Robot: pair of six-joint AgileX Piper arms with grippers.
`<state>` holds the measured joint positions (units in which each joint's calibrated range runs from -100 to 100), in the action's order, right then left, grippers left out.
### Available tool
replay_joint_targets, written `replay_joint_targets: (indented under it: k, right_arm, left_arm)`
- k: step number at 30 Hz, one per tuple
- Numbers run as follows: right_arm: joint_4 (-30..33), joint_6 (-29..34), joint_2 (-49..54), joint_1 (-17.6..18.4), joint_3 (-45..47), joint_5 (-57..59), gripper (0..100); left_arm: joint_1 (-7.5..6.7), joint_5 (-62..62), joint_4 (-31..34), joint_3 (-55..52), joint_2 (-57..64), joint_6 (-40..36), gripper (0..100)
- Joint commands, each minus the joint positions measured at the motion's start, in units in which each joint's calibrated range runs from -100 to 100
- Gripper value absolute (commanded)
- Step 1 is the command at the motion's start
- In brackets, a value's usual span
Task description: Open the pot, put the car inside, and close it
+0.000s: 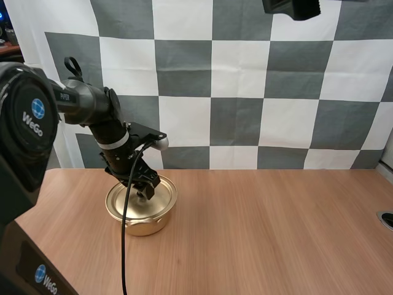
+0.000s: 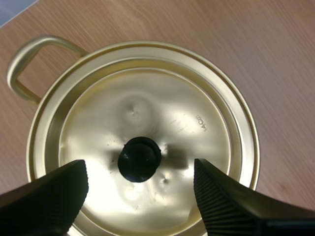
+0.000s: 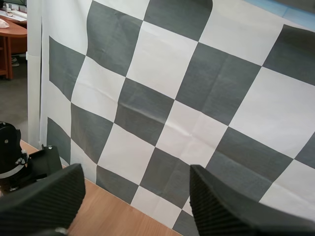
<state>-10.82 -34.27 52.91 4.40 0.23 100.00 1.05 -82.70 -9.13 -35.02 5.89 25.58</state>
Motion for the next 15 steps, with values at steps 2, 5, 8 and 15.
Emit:
replay_joint_targets:
  k: [2, 5, 8, 15]
  right_arm:
    - [-0.06, 0.03, -0.04, -0.03, 0.01, 0.0, 100]
    - [-0.06, 0.03, -0.04, -0.03, 0.01, 0.0, 100]
    - [-0.06, 0.03, -0.04, -0.03, 0.01, 0.0, 100]
    - [1.54, 0.03, -0.04, -0.03, 0.01, 0.0, 100]
  left_arm:
    - [0.04, 0.66, 0.25, 0.67, 0.06, -0.11, 100]
    - [0.04, -3.01, 0.46, 2.96, 0.06, -0.11, 100]
    - [0.04, -7.75, -0.91, 5.83, 0.6, -0.59, 49]
    - [0.04, -10.48, -5.44, 15.02, 6.63, -9.55, 3]
